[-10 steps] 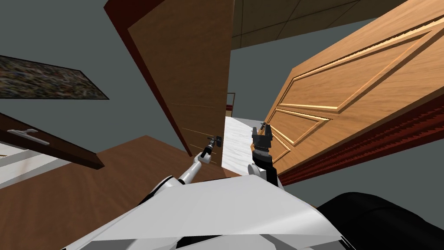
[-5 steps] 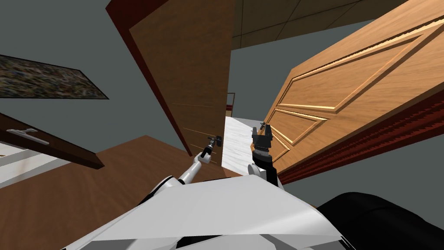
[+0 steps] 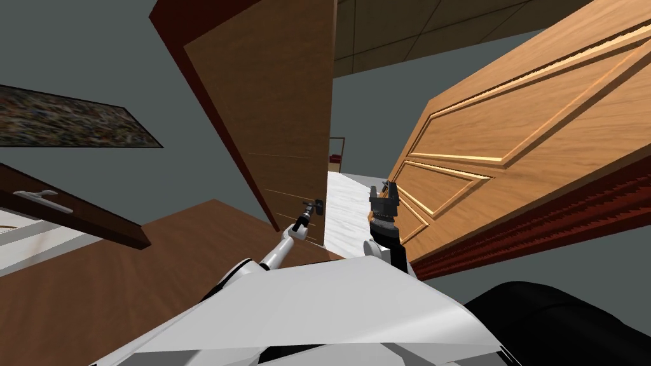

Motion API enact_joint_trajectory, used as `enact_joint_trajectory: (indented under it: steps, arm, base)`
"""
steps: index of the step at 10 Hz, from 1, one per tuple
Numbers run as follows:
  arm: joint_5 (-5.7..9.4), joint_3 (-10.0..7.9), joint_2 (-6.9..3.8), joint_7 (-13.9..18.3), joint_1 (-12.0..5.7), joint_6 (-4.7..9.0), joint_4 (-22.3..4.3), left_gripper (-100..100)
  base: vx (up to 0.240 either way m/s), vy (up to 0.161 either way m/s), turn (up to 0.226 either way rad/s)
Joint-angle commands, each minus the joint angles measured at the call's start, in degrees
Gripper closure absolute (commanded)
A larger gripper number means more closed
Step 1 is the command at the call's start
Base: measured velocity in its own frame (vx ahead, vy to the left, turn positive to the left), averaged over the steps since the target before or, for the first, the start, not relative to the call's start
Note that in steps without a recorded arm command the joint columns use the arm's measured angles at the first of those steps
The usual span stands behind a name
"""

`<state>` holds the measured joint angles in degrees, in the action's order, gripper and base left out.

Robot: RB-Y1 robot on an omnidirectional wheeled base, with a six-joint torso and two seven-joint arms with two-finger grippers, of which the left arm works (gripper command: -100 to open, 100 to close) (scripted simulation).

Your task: Push the door open

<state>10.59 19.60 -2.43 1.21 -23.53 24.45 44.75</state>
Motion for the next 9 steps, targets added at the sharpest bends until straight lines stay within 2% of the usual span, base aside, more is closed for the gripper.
enact_joint_trajectory:
  steps: [1, 3, 4, 5, 9]
  arm:
    - [0.21, -1.17, -0.74, -0.2, -0.58, -0.12, 0.4, 100]
    - [0.42, -2.72, -1.37, -0.7, -0.69, -0.09, 0.0, 100]
    - [0.42, -2.72, -1.37, -0.7, -0.69, -0.09, 0.0, 100]
    - [0.61, -4.04, -1.81, -1.1, -0.79, -0.07, -0.2, 100]
    - [1.01, -6.90, -2.55, -1.9, -1.00, -0.01, -0.9, 100]
  base:
    - [0.148, -0.123, 0.015]
    - [0.170, -0.141, 0.060]
    - [0.117, -0.136, 0.037]
    - [0.124, -0.138, 0.078]
    - [0.143, -0.155, 0.074]
